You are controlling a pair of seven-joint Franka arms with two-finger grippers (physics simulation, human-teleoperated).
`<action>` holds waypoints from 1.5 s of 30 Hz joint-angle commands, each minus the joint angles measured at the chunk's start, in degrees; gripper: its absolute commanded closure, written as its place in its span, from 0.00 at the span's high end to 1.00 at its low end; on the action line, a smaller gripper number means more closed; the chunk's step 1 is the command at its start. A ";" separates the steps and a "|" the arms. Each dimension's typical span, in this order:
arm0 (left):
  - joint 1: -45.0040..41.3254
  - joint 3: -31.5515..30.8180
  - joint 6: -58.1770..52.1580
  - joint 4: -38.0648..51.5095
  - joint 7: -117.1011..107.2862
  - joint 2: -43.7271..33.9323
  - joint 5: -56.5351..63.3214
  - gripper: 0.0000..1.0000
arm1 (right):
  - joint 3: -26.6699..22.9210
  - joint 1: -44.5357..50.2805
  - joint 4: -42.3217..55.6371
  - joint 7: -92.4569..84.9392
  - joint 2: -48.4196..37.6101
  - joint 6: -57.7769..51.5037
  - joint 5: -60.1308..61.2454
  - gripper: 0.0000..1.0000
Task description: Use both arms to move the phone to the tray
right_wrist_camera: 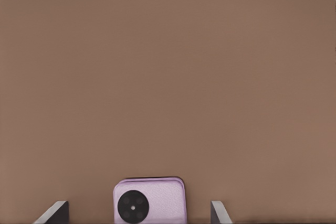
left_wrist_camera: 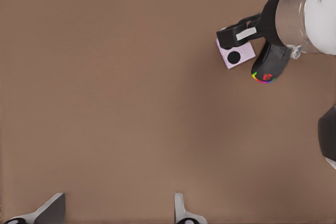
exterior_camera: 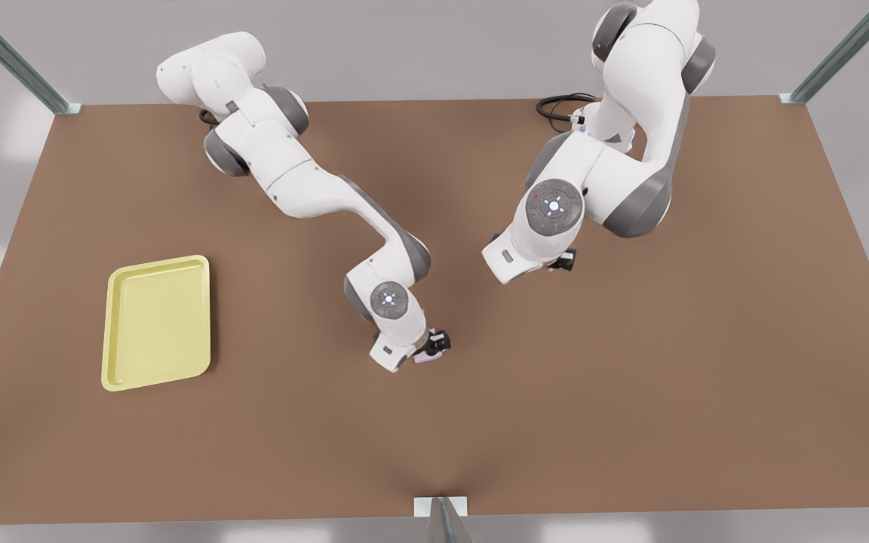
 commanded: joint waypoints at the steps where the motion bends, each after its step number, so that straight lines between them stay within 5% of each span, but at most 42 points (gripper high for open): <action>1: 0.05 0.12 -0.14 0.03 9.61 -0.05 0.02 1.00 | -0.03 0.03 -1.27 16.10 -0.02 1.80 -0.96 1.00; 25: 0.58 0.29 0.13 0.03 9.78 0.13 0.20 1.00 | 0.41 2.22 -3.03 2.56 3.41 4.18 -7.02 1.00; 30: 15.87 1.17 -2.86 0.12 19.70 -2.33 0.63 1.00 | 0.50 2.23 -2.94 2.56 3.85 4.27 -7.02 1.00; 34: 16.40 6.80 -8.32 -0.23 20.51 -5.32 1.95 1.00 | 0.67 3.98 -0.22 2.56 5.26 2.42 -7.02 0.97; 36: 24.66 1.17 14.37 -27.39 23.31 -21.23 1.69 1.00 | 0.59 3.98 -0.31 2.56 5.26 2.42 -7.11 0.94; 45: 24.66 1.44 11.73 -25.11 22.35 -19.21 2.75 1.00 | 0.50 4.07 -0.48 2.65 5.26 2.16 -7.11 0.89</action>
